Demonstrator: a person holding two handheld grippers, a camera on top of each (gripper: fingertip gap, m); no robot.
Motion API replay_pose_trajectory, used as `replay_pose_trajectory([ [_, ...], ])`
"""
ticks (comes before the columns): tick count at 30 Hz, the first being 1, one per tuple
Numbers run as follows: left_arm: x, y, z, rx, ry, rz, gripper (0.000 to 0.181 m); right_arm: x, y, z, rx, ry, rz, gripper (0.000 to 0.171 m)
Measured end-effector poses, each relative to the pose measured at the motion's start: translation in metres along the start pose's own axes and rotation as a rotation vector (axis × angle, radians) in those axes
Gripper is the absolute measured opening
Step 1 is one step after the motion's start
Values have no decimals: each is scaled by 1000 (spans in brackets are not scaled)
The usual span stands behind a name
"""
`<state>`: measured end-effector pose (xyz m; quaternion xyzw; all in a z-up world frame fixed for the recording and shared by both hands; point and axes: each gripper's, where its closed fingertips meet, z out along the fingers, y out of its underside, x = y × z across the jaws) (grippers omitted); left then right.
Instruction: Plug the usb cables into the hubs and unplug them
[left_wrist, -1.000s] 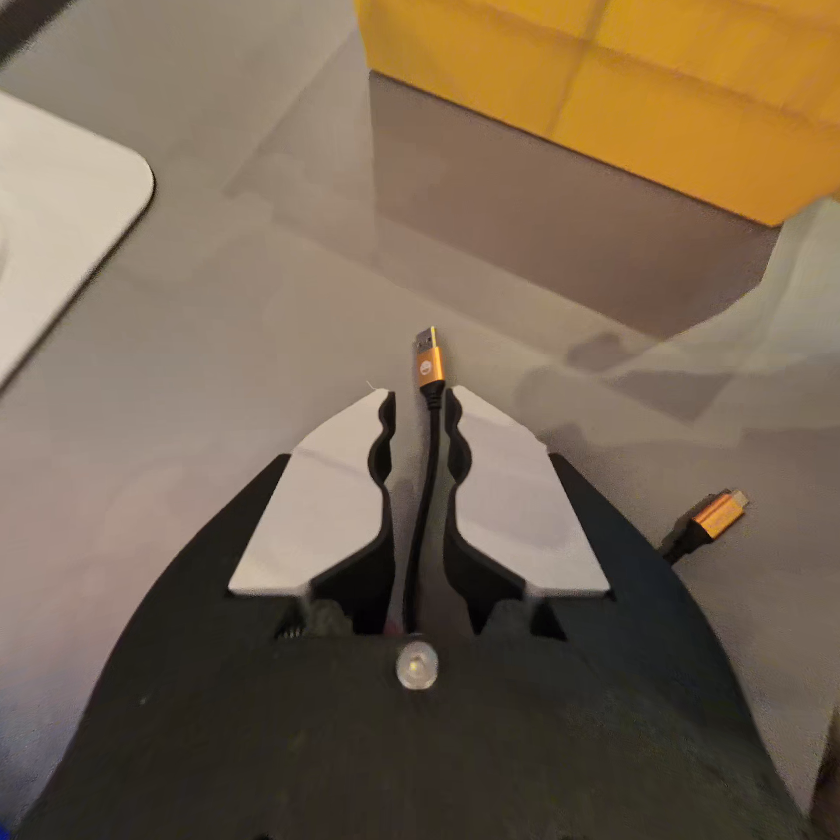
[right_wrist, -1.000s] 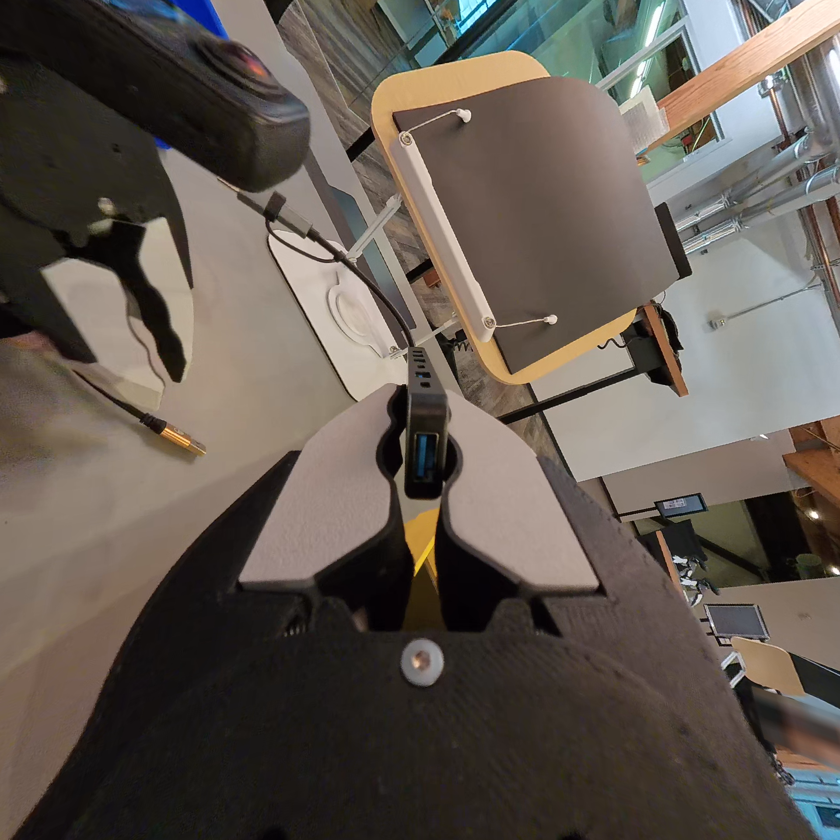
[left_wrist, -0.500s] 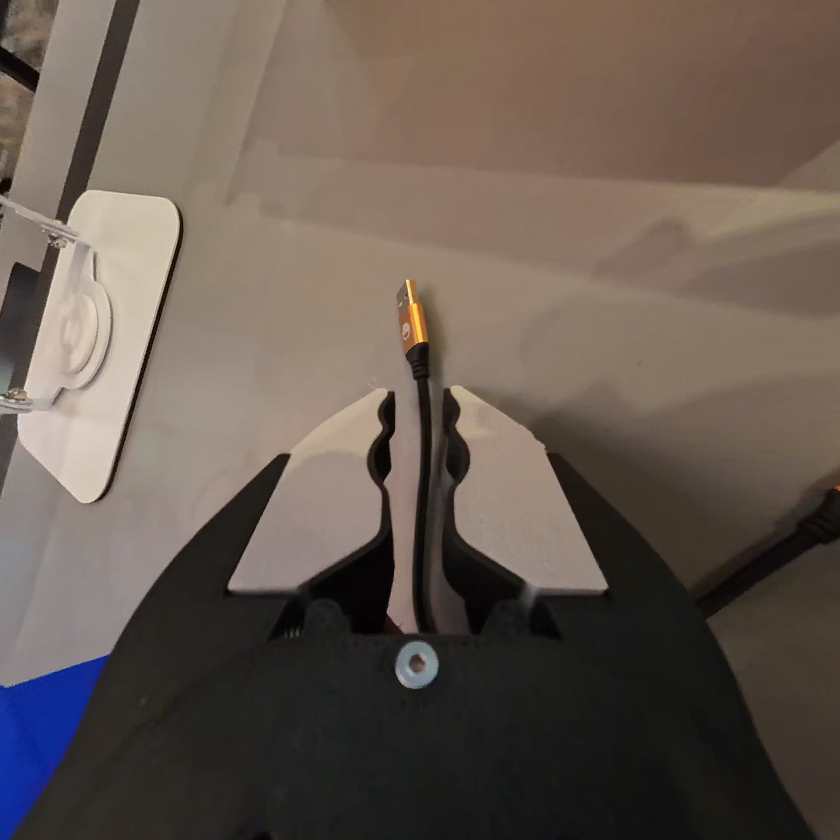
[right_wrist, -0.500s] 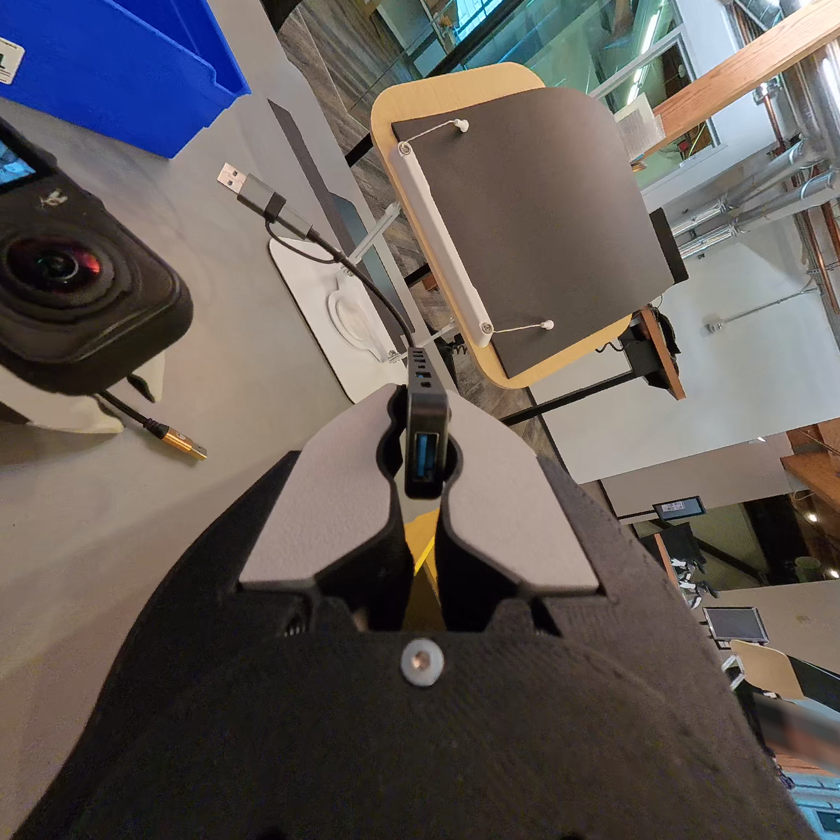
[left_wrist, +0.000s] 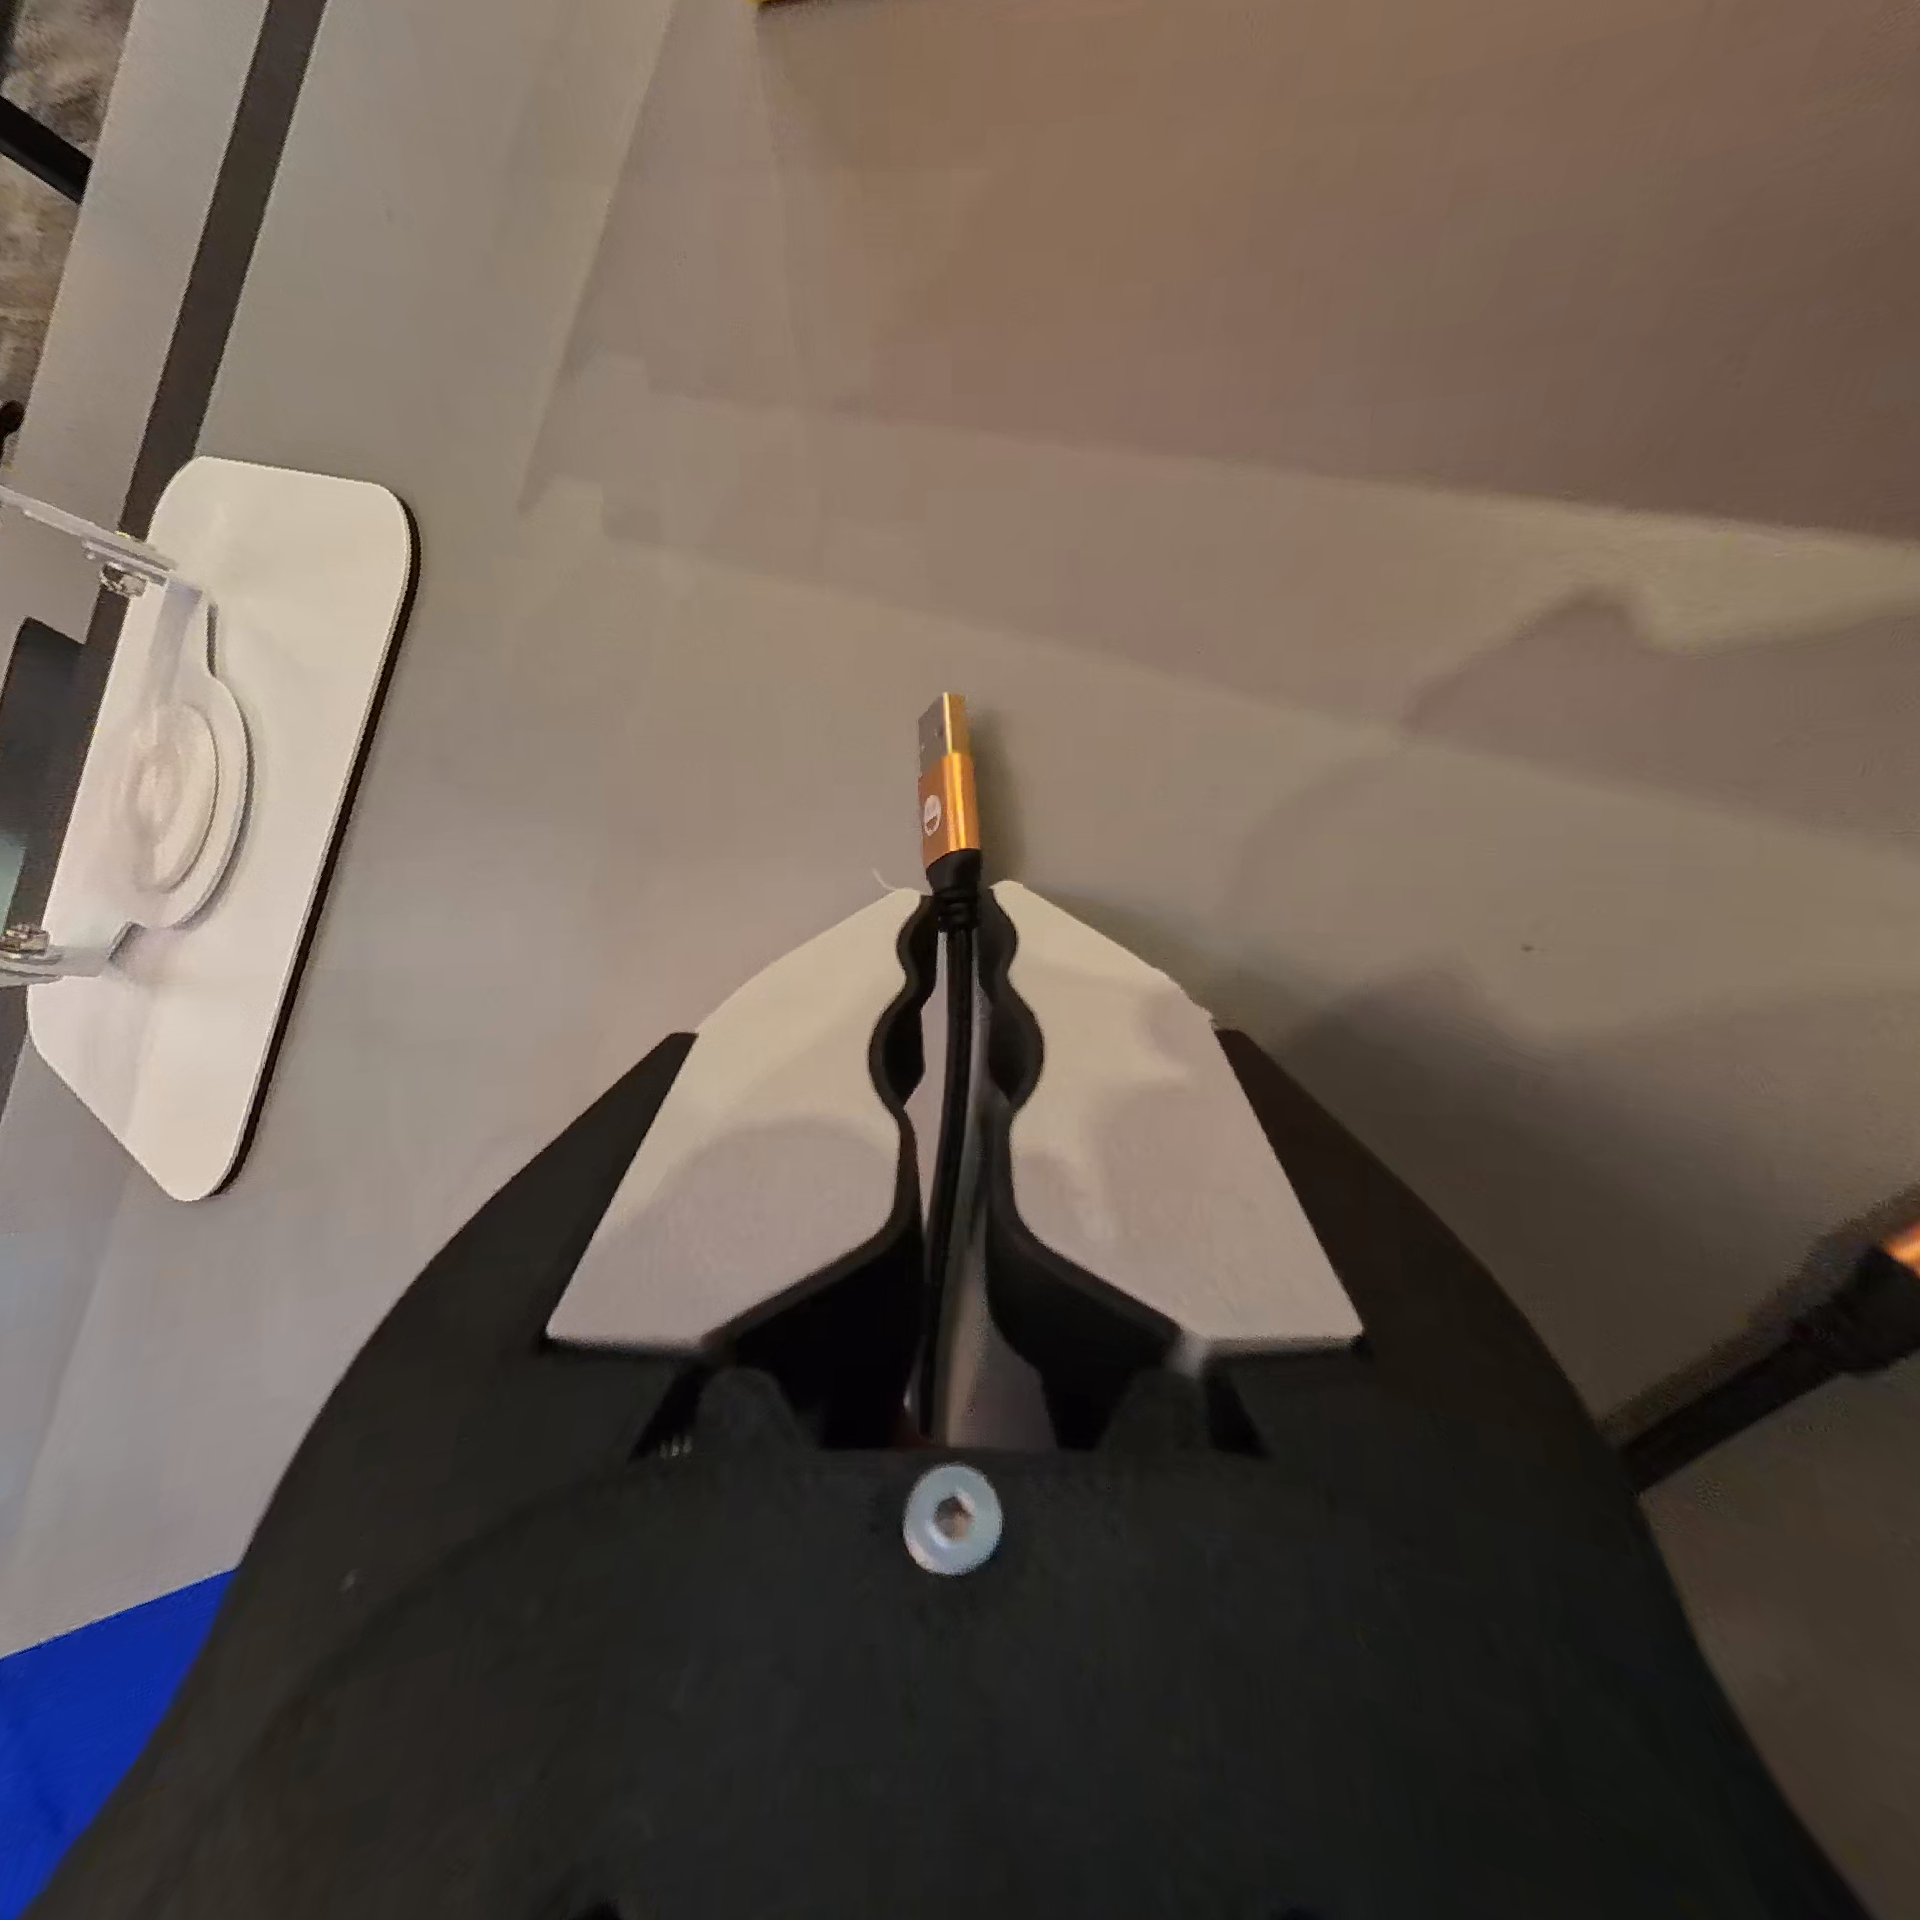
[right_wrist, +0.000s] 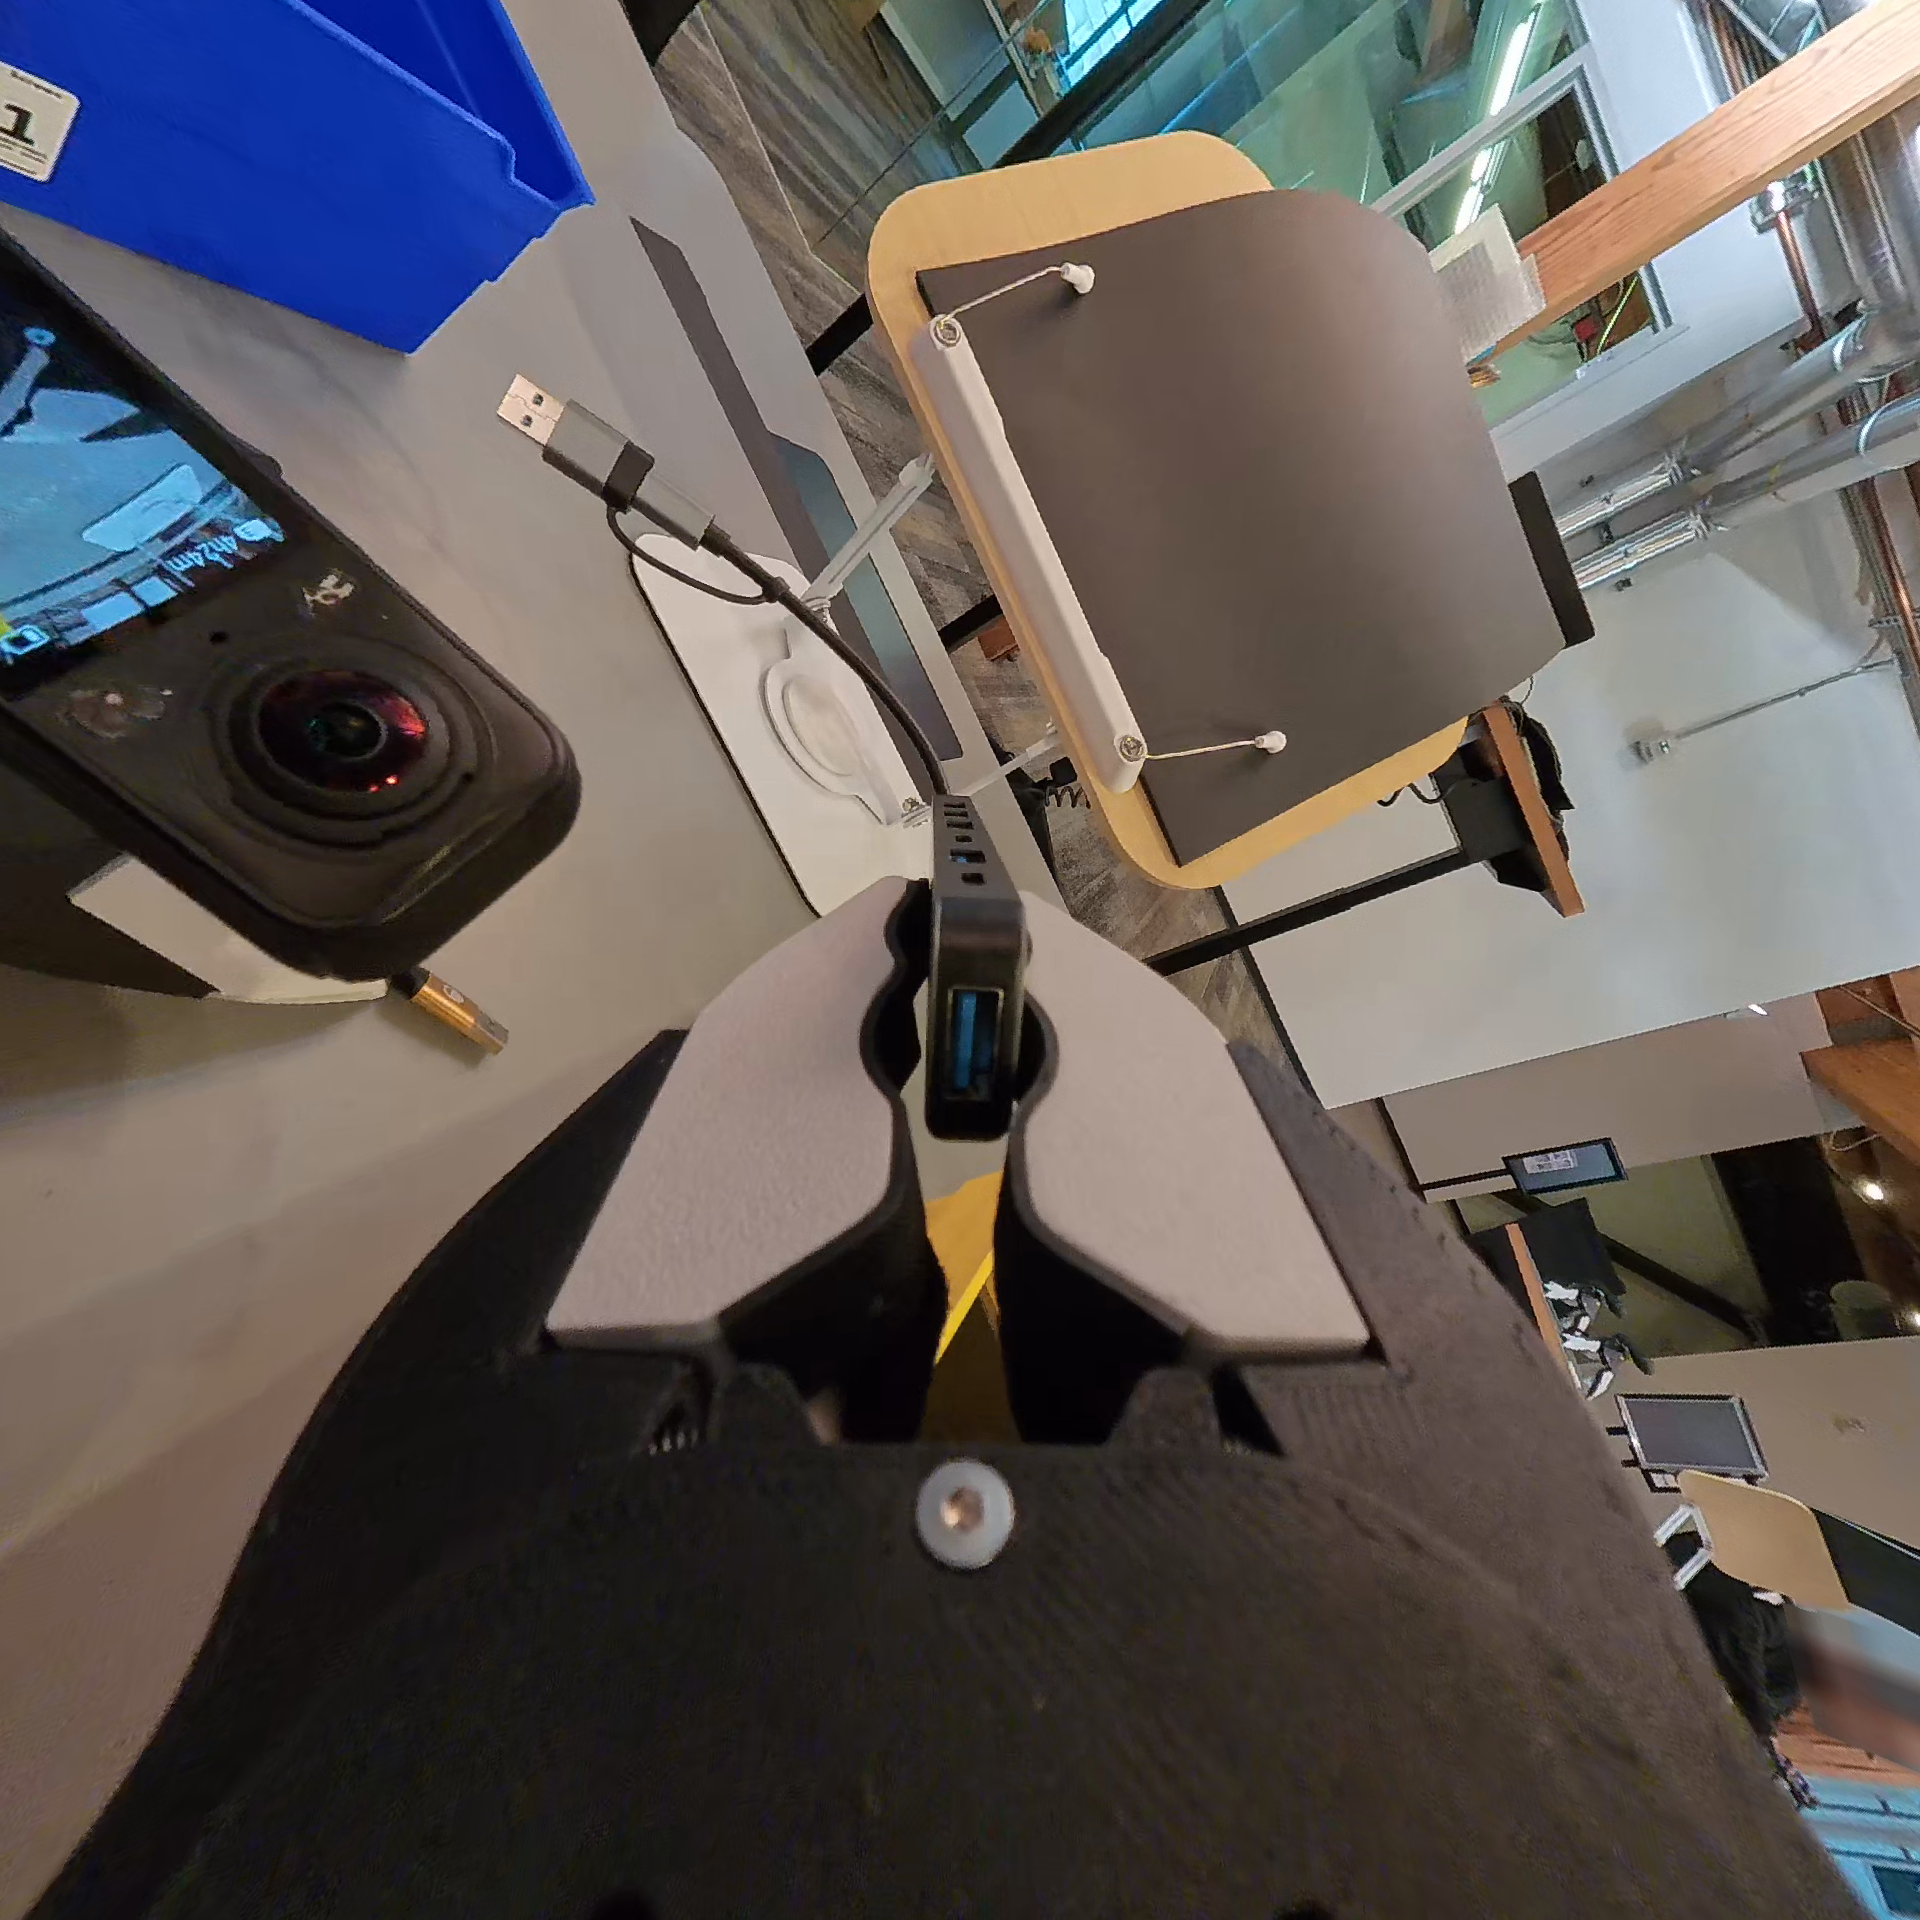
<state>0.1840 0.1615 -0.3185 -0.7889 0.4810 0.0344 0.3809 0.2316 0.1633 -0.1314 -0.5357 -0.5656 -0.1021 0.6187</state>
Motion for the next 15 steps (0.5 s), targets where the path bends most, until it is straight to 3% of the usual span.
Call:
replay_pose_trajectory([
  [15,-4,-17,-23,143,192,-226,7,-4,1,3,-7,-14,-3,10],
])
